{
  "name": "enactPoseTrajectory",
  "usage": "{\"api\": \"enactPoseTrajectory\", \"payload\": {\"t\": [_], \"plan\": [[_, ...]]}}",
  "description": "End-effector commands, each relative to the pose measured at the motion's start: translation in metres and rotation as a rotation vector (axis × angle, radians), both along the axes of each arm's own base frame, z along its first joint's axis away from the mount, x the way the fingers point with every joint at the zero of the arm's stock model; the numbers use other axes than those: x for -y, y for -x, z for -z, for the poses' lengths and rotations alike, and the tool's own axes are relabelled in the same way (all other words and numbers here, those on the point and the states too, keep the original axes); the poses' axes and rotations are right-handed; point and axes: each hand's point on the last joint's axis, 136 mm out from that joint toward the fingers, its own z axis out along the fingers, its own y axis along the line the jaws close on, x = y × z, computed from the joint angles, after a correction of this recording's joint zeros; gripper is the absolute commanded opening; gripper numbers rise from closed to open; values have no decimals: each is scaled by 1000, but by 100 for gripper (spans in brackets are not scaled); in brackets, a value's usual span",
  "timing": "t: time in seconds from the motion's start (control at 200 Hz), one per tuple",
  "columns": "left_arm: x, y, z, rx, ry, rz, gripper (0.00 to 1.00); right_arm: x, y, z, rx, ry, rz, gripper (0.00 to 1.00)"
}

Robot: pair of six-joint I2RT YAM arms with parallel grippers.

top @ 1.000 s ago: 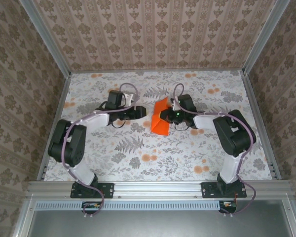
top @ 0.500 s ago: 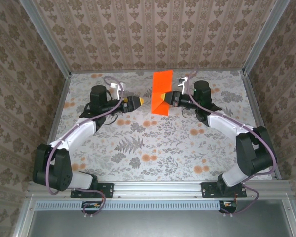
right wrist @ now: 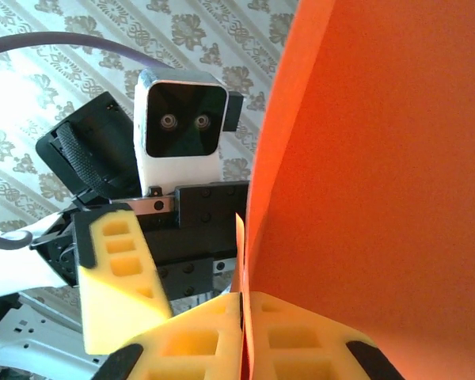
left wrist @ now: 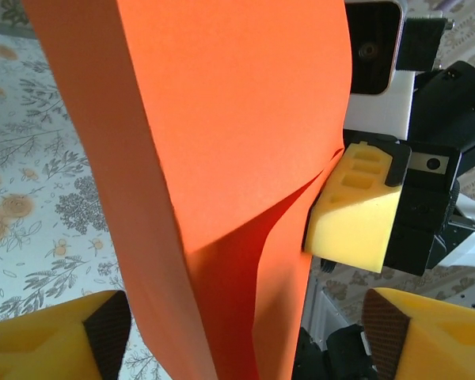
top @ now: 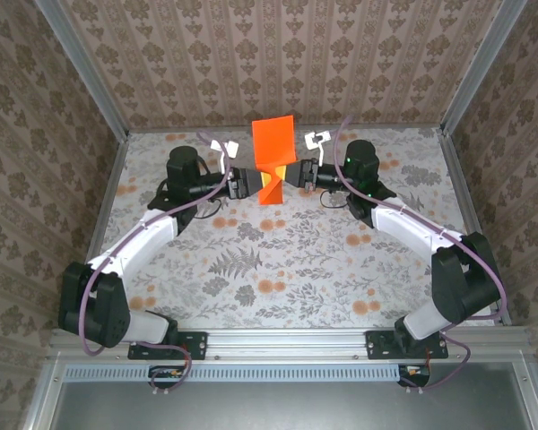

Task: Fold a paper plane with a square sheet of paper (fold left side to right side)
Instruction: Turn over the paper at the center of the table.

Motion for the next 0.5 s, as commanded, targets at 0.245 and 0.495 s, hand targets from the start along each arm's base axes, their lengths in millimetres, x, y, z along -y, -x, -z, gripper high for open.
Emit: {"api": "enactPoseTrajectory", "payload": {"t": [0.245,0.495], "plan": [[-2,12,-41,102,48,17,45,2,6,-16,25,-48,2,10],[-7,12,-40,111,21,-26,14,7,-1,-7,-5,-42,54,14]]}}
